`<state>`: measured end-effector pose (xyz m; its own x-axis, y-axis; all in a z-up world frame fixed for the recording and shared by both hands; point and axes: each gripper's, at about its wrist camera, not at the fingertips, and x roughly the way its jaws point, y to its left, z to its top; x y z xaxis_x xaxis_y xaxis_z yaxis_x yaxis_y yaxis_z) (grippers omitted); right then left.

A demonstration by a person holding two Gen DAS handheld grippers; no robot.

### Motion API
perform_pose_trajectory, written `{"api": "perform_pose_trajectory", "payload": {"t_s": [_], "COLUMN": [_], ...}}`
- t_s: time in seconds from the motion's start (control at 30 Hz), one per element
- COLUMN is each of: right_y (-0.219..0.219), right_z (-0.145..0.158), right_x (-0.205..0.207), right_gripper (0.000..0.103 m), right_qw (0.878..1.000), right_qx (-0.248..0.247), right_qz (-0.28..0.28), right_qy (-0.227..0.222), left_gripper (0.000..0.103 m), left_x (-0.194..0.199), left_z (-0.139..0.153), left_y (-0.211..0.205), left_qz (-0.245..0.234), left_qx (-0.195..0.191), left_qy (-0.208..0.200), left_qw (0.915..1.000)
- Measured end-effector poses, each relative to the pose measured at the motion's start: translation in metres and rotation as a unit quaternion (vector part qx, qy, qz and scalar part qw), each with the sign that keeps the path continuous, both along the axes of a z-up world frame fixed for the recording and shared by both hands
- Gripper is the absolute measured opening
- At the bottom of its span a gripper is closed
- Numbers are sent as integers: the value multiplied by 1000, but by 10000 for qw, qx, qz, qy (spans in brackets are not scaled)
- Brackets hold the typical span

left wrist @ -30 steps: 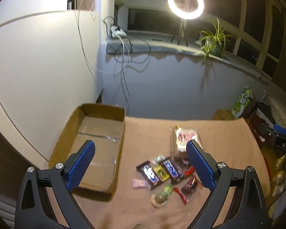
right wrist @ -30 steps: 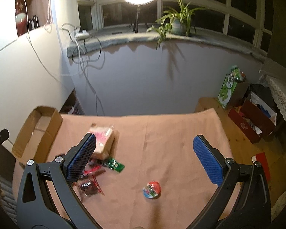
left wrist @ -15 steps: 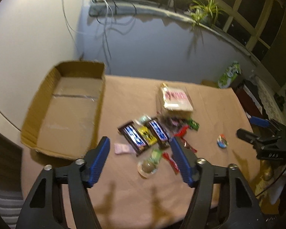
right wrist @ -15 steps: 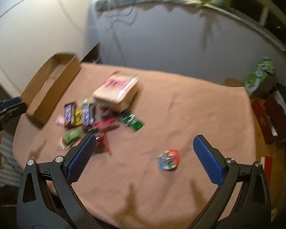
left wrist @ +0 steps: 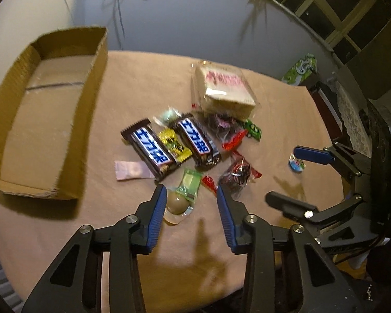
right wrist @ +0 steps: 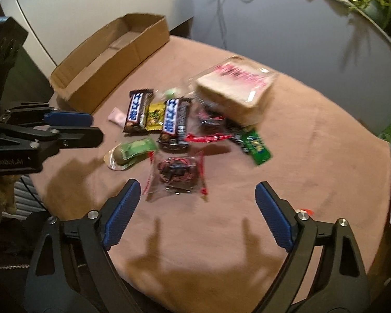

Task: Organize snacks
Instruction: 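Move left tool to the green-wrapped candy while right tool approaches the red-ended chocolate bag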

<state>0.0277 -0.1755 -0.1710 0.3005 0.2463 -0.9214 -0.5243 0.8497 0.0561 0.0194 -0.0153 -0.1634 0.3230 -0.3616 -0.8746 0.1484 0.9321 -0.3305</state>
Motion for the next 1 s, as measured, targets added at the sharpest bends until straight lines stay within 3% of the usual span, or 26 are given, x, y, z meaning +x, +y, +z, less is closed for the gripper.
{"api": "perform_pose_trajectory", "payload": {"t_s": [0.1, 0.23, 0.63, 1.0], "right_y": [5, 10, 20, 24], "right_z": [-10, -23, -40, -51], "right_x": [3, 10, 22, 33], "right_gripper": [90, 75, 70, 62], "right_qw": [9999, 9993, 9978, 9955], "right_qx": [-8, -8, 110, 284], "right_qz": [81, 156, 284, 315], "right_qy": [113, 325, 594, 845], "left_gripper": [32, 31, 29, 22], "left_x": [5, 11, 24, 26], "left_z": [-11, -23, -46, -52], "left_y": [-5, -8, -14, -25], "left_qz": [-96, -183, -401, -678], "left_qx": [3, 26, 325, 509], "left_qy": [146, 327, 559, 465], "left_qw": [9998, 9993, 9971, 9953]}}
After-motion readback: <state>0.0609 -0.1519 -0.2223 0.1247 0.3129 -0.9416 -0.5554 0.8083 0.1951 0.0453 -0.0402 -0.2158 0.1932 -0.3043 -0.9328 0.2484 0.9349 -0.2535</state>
